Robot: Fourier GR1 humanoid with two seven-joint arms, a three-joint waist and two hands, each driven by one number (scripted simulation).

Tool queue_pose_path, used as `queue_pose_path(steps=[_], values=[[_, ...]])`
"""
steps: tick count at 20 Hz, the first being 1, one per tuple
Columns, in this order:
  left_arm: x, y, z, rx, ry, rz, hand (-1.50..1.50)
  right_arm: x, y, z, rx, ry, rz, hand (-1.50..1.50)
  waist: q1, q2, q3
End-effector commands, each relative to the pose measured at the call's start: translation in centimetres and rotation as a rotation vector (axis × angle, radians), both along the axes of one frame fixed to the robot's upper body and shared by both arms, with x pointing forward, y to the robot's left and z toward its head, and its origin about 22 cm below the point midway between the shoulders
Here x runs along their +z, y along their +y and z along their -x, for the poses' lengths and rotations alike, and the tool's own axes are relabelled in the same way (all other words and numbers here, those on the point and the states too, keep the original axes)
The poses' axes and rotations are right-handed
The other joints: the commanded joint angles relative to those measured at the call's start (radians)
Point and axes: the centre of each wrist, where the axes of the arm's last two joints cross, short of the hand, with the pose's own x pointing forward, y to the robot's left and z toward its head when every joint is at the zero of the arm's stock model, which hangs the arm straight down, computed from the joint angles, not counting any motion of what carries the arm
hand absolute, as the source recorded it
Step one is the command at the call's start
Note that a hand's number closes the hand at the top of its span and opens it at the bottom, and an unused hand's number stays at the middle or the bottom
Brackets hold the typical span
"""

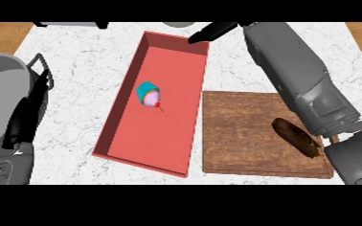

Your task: Pick the cupcake from the cutting board and place it in the cardboard box

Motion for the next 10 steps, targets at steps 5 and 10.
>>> queue_pose_path(steps=[5,10], values=[[0.9,0.2,-0.1,-0.01,-0.009,0.003,0.0,-0.7,-11.2,-0.2,-0.043,-0.02,0.022,-1.5,0.01,0.007,0.001],[0.1,1.5,0.5,-0.023,-0.007,0.012,0.0,0.1,-13.9,0.0,0.022,-0.014,0.113,-1.5,0.02,0.012,0.001]])
